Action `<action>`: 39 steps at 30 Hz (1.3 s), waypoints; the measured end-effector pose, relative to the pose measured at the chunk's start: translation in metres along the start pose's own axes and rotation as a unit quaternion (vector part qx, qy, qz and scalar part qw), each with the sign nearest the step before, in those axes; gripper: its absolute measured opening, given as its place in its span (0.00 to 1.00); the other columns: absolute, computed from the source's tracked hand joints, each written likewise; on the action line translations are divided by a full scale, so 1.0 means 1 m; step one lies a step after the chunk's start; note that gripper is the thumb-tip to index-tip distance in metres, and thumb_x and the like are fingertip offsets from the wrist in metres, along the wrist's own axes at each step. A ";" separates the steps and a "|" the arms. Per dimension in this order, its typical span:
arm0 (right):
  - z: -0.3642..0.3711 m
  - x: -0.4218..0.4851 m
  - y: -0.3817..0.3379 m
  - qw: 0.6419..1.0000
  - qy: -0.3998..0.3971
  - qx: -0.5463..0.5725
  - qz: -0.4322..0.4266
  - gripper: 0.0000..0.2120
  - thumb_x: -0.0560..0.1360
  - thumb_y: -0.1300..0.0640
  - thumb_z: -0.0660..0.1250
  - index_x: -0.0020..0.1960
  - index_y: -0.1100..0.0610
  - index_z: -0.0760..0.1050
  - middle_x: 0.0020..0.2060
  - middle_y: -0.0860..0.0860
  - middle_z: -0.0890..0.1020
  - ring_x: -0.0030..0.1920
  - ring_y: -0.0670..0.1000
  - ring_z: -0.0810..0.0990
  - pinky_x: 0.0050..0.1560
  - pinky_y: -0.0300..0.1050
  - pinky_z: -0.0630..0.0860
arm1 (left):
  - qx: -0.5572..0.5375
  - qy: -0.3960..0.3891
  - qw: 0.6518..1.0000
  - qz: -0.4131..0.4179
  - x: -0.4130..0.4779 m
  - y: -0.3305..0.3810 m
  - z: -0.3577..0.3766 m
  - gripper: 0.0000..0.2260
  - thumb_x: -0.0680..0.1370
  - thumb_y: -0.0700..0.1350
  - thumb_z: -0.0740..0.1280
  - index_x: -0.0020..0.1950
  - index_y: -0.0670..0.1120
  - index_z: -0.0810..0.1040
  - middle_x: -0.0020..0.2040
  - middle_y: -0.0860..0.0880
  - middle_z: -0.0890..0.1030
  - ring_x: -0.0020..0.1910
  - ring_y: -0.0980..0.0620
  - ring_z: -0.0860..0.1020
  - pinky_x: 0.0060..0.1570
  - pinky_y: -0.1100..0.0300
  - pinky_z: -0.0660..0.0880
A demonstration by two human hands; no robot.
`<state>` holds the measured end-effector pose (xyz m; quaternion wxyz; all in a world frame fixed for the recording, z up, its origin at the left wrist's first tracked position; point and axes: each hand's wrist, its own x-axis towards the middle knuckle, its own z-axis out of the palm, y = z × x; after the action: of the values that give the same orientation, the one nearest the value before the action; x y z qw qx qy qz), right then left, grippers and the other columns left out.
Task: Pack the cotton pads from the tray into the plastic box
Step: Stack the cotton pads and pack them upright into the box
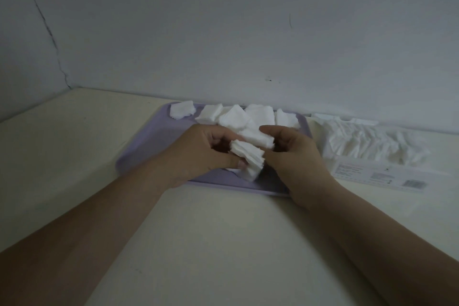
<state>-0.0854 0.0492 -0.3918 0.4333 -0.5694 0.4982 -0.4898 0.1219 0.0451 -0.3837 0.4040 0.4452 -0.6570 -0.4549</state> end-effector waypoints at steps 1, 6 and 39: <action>0.000 0.000 0.000 1.000 -0.007 0.000 -0.005 0.20 0.76 0.74 0.67 0.62 0.56 0.79 0.52 0.50 0.87 0.53 0.44 0.85 0.58 0.39 0.80 | 0.004 0.010 1.000 0.000 0.000 0.000 0.001 0.15 0.70 0.30 0.78 0.55 0.38 0.84 0.52 0.38 0.87 0.50 0.49 0.85 0.56 0.56 0.82; 0.002 0.003 0.001 0.999 -0.027 0.020 0.004 0.20 0.76 0.74 0.66 0.60 0.54 0.79 0.56 0.54 0.86 0.60 0.51 0.84 0.67 0.51 0.78 | 0.005 0.030 1.000 -0.008 0.002 -0.003 0.000 0.14 0.69 0.32 0.79 0.53 0.38 0.84 0.52 0.36 0.86 0.49 0.48 0.84 0.60 0.49 0.81; 0.011 -0.001 -0.011 0.996 -0.070 0.033 0.045 0.24 0.81 0.53 0.66 0.76 0.49 0.68 0.66 0.50 0.78 0.65 0.52 0.80 0.70 0.53 0.75 | 0.102 -0.024 0.994 -0.011 0.002 0.009 0.014 0.14 0.72 0.39 0.76 0.55 0.45 0.79 0.34 0.46 0.77 0.31 0.53 0.74 0.36 0.58 0.72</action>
<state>-0.0731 0.0519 -0.3830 0.5076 -0.5647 0.4749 -0.4450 0.1064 0.0478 -0.3788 0.3353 0.4802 -0.7043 -0.4010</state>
